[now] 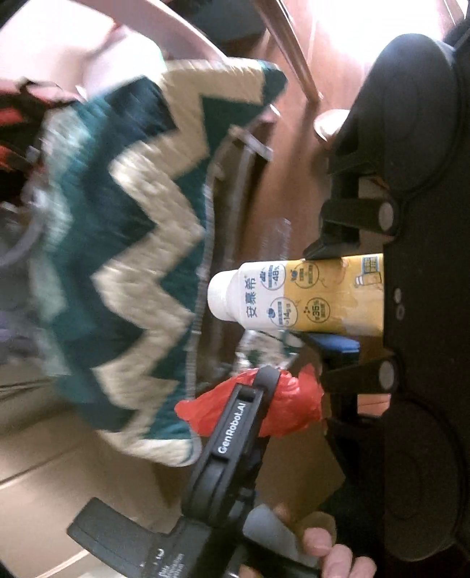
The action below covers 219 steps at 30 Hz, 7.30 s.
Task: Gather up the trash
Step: 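Carry the red bag and yogurt bottle to the green bin while releasing both inside, then move both open tools back down to the trash pile, then grasp the white Christmas-print bag with the left tool while the right tool grasps clear plastic packaging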
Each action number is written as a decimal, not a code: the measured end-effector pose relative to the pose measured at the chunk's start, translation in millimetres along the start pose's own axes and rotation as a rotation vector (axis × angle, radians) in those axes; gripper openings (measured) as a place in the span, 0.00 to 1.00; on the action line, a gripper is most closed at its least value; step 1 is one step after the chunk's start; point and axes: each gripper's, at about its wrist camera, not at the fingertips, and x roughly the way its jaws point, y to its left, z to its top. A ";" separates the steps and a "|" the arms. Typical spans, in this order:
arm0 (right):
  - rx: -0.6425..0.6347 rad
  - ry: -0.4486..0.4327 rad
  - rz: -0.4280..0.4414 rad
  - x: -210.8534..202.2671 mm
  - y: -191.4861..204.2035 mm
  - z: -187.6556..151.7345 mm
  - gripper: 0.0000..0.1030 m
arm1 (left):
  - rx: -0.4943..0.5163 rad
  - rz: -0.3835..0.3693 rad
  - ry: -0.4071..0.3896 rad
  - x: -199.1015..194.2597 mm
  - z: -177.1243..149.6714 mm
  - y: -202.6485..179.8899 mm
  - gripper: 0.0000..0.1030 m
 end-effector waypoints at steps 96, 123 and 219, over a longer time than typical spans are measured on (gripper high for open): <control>0.368 -0.471 -0.473 -379.4 -272.4 -4.5 0.56 | 0.865 -0.239 -0.430 -237.4 -10.2 -535.5 0.78; 0.086 -0.372 -0.135 -244.5 -89.0 26.1 0.58 | 0.630 -0.118 -0.455 -235.5 -3.1 -227.3 0.78; 0.642 0.263 -0.102 339.7 -138.7 14.1 0.00 | -0.474 0.317 0.196 293.9 95.3 186.3 0.07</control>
